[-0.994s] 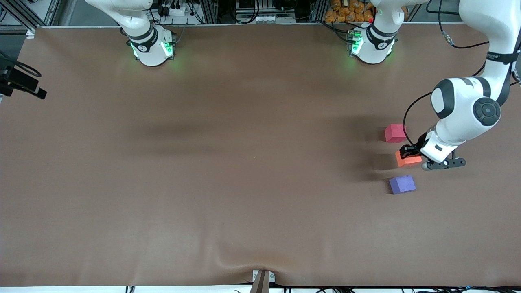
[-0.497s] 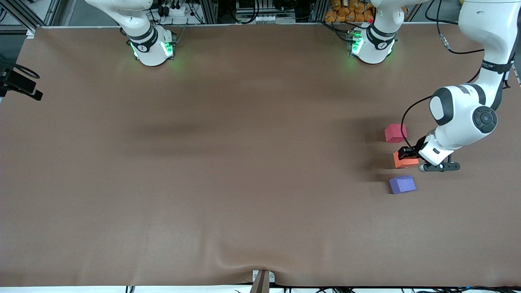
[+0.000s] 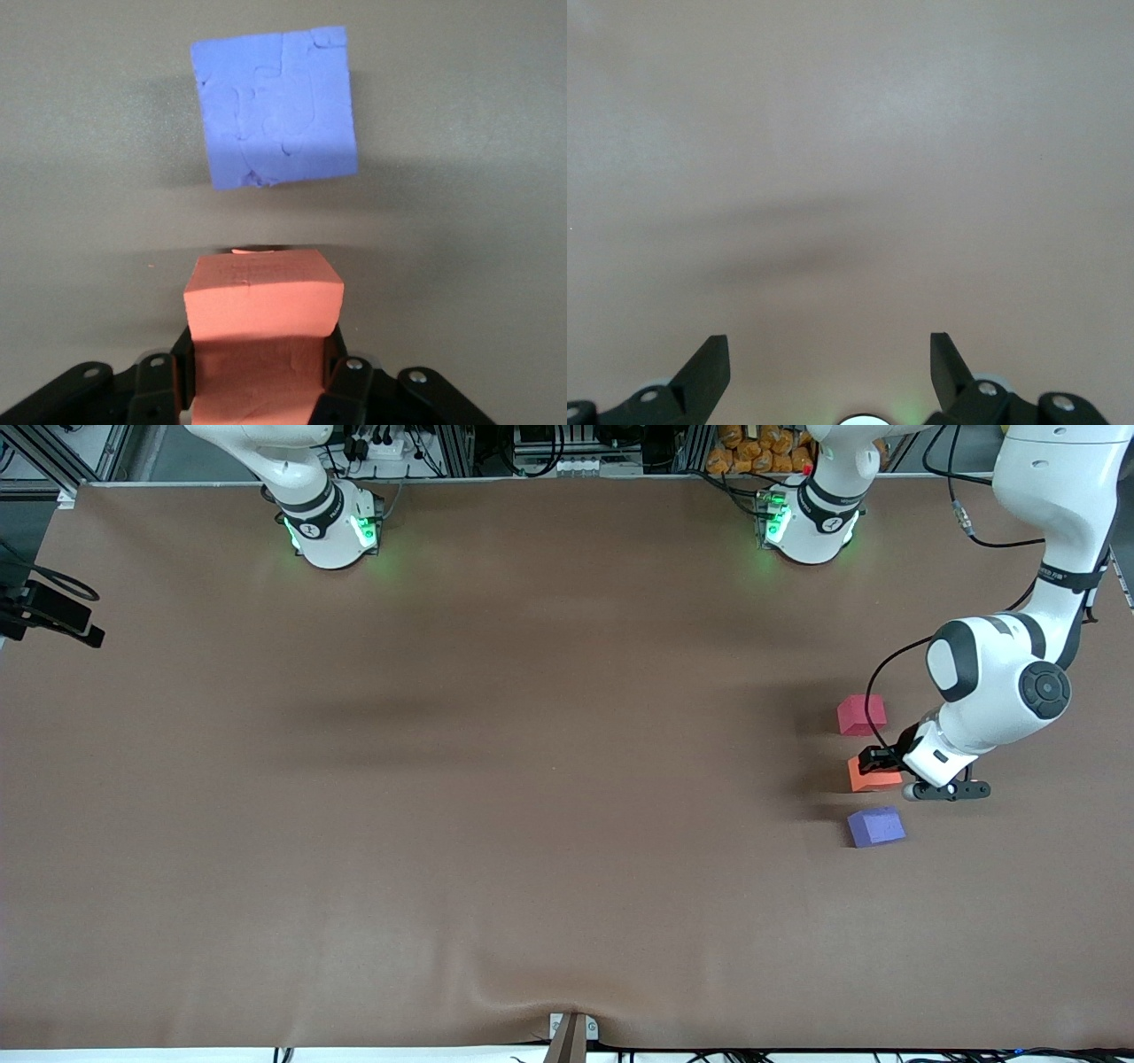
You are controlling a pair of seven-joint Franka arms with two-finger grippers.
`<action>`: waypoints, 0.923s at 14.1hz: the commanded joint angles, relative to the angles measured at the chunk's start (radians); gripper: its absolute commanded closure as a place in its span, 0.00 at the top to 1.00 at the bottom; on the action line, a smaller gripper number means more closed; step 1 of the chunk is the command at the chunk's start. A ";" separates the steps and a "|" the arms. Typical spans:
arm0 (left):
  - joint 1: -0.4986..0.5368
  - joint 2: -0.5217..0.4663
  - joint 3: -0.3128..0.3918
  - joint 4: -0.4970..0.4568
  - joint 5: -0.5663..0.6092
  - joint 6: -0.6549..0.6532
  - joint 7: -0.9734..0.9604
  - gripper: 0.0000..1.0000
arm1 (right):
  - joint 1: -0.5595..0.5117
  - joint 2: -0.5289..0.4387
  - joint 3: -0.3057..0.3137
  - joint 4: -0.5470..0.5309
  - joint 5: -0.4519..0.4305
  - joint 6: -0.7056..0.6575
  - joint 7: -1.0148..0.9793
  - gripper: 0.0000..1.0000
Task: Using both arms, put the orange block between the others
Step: 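Lower the orange cube between the pink and blue cubes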
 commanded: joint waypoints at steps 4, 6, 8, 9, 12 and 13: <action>0.016 0.011 -0.011 -0.015 -0.026 0.051 0.082 0.00 | 0.020 0.005 0.003 0.009 0.000 -0.019 0.006 1.00; 0.016 0.011 -0.012 -0.019 -0.026 0.061 0.083 0.00 | 0.022 0.005 0.001 0.008 -0.002 -0.022 0.006 1.00; 0.016 0.017 -0.012 -0.019 -0.026 0.066 0.085 0.00 | 0.016 0.007 0.000 0.009 0.000 -0.021 0.004 1.00; 0.016 0.019 -0.017 -0.019 -0.026 0.069 0.085 0.00 | 0.014 0.005 0.000 0.009 0.000 -0.021 0.006 1.00; 0.016 0.020 -0.021 -0.020 -0.040 0.074 0.085 0.00 | 0.007 0.005 -0.003 0.012 0.000 -0.021 0.006 1.00; 0.016 0.020 -0.026 -0.020 -0.044 0.074 0.085 0.00 | 0.005 0.005 -0.003 0.012 0.000 -0.021 0.006 1.00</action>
